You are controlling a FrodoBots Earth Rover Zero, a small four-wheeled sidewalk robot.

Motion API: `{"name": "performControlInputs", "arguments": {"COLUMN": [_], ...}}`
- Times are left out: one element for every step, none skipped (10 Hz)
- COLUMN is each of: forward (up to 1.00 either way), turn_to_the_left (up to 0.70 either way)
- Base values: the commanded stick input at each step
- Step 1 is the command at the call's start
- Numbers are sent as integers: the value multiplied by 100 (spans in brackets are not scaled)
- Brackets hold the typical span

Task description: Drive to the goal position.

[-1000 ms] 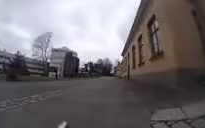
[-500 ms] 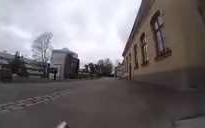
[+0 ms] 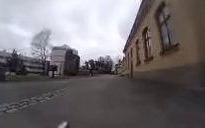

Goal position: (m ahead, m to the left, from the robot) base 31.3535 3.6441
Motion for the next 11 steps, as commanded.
{"name": "performControlInputs", "arguments": {"forward": [100,100,100,100,100,100,100,100,100,100,100], "turn_to_the_left": [-40,-40,-40,-18,0,0,0,0,0,0,0]}}
